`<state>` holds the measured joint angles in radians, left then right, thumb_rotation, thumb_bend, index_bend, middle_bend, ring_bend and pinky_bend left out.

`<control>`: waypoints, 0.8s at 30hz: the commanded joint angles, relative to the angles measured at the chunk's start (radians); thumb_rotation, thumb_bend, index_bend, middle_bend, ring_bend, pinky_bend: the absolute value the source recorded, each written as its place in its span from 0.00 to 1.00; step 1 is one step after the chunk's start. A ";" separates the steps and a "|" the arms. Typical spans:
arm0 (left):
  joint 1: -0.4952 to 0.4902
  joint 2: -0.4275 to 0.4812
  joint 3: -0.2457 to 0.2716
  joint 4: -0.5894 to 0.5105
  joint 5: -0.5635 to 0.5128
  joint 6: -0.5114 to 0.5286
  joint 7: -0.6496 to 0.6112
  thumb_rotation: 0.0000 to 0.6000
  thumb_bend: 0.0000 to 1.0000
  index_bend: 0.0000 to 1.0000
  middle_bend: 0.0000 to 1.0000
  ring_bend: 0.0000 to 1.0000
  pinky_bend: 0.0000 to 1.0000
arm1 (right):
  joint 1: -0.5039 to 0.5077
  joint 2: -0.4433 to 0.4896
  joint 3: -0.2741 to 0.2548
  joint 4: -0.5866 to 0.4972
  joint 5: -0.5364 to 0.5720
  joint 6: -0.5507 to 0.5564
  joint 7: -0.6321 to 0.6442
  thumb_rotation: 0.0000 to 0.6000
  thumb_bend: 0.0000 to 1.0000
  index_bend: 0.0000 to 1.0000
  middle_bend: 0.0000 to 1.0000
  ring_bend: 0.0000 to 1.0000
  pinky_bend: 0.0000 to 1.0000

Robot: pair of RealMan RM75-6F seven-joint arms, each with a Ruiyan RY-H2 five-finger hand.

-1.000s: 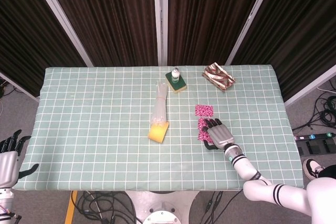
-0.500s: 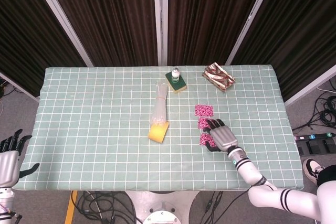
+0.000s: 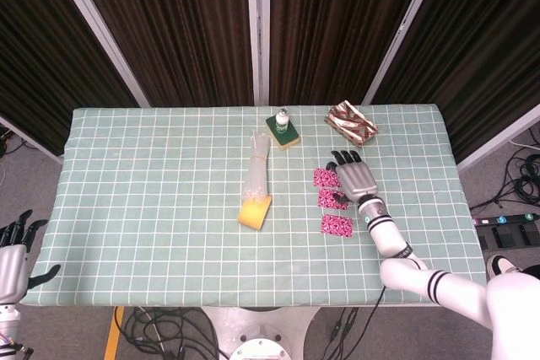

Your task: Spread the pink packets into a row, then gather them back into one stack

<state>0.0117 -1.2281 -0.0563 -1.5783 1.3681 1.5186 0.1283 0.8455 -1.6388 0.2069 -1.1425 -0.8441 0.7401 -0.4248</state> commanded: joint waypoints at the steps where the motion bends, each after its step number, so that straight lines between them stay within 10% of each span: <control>1: 0.002 0.000 0.000 -0.001 -0.003 0.000 0.001 1.00 0.13 0.27 0.18 0.15 0.17 | 0.069 -0.073 0.012 0.126 0.080 -0.075 -0.053 0.96 0.19 0.27 0.06 0.00 0.00; 24: 0.005 0.001 -0.001 -0.002 -0.016 -0.008 0.009 1.00 0.13 0.27 0.18 0.15 0.17 | 0.132 -0.262 0.022 0.498 0.154 -0.213 -0.031 0.96 0.16 0.28 0.06 0.00 0.00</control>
<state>0.0170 -1.2272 -0.0570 -1.5806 1.3518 1.5103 0.1379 0.9761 -1.8951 0.2273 -0.6511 -0.6867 0.5308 -0.4602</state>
